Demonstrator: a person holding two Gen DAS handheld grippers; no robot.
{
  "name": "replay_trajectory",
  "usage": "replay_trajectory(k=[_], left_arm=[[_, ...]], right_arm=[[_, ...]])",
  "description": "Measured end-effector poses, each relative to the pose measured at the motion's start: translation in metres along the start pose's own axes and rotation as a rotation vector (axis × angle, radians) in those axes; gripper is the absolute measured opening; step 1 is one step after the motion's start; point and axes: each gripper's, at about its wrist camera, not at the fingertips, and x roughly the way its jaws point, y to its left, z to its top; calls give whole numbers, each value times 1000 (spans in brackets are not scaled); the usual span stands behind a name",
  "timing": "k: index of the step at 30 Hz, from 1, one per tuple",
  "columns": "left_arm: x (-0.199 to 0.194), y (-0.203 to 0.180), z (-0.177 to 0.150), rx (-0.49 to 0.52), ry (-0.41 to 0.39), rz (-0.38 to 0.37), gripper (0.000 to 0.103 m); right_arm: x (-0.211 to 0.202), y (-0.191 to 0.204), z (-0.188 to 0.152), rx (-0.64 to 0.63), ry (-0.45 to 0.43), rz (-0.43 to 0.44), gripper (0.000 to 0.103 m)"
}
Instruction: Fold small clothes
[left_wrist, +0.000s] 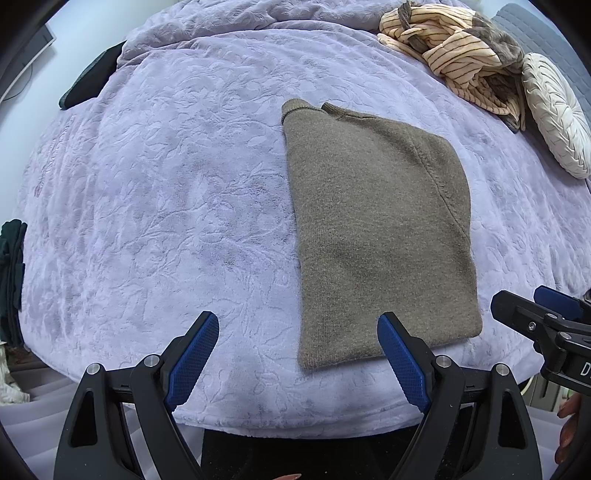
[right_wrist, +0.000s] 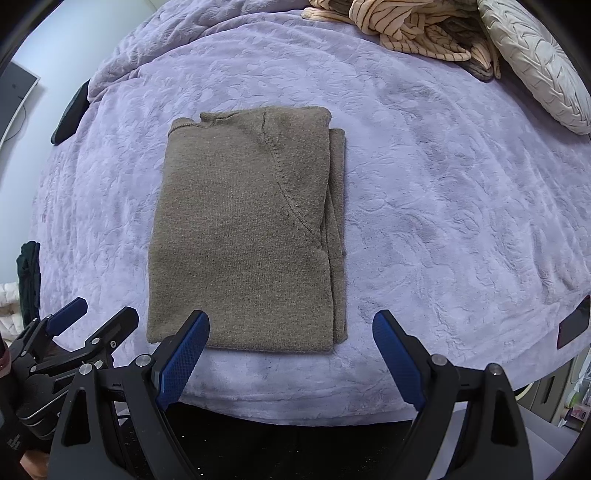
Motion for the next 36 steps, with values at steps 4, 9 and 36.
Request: replay_trajectory(k=[4, 9, 36], left_arm=[[0, 0, 1, 3, 0, -1, 89], [0, 0, 1, 5, -2, 0, 89], [-3, 1, -3, -15, 0, 10, 89]], right_arm=[[0, 2, -1, -4, 3, -4, 92], [1, 3, 0, -5, 9, -6, 92], [0, 1, -1, -7, 14, -12, 92]])
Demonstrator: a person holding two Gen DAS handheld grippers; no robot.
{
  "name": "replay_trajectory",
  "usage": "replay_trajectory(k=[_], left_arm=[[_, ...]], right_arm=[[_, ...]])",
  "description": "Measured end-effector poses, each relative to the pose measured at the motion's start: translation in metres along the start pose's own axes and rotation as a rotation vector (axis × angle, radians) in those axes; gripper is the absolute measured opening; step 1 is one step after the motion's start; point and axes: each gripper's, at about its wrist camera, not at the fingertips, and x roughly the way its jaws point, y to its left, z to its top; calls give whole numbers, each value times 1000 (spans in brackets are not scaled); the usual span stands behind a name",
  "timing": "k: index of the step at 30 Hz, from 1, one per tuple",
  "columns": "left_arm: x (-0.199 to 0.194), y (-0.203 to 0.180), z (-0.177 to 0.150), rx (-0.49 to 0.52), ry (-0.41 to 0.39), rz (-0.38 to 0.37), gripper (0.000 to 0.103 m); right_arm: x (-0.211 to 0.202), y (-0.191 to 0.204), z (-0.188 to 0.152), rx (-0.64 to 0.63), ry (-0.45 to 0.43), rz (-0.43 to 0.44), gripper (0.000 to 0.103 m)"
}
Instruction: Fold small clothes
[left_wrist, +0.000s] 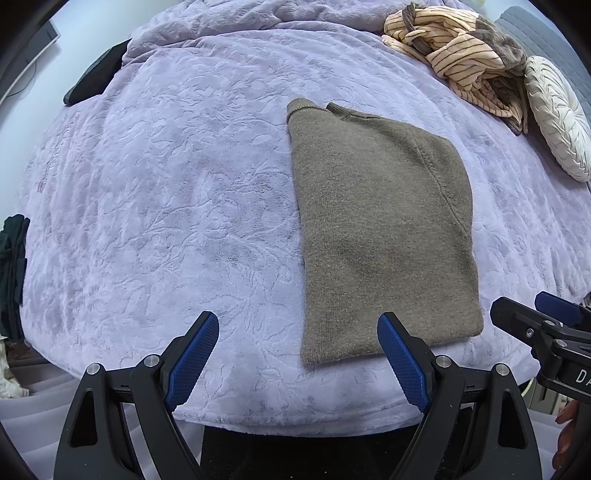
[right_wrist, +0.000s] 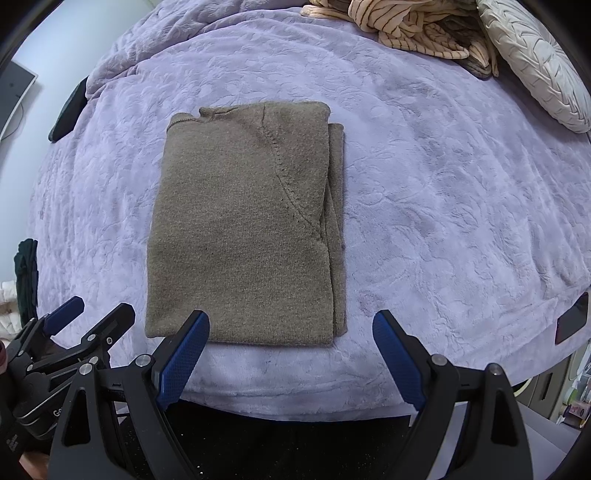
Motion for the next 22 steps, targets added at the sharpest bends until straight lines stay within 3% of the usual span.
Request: replay_trajectory(k=[22], left_arm=[[-7, -3, 1, 12, -47, 9, 88]], right_arm=[[1, 7, 0, -13, 5, -10, 92]])
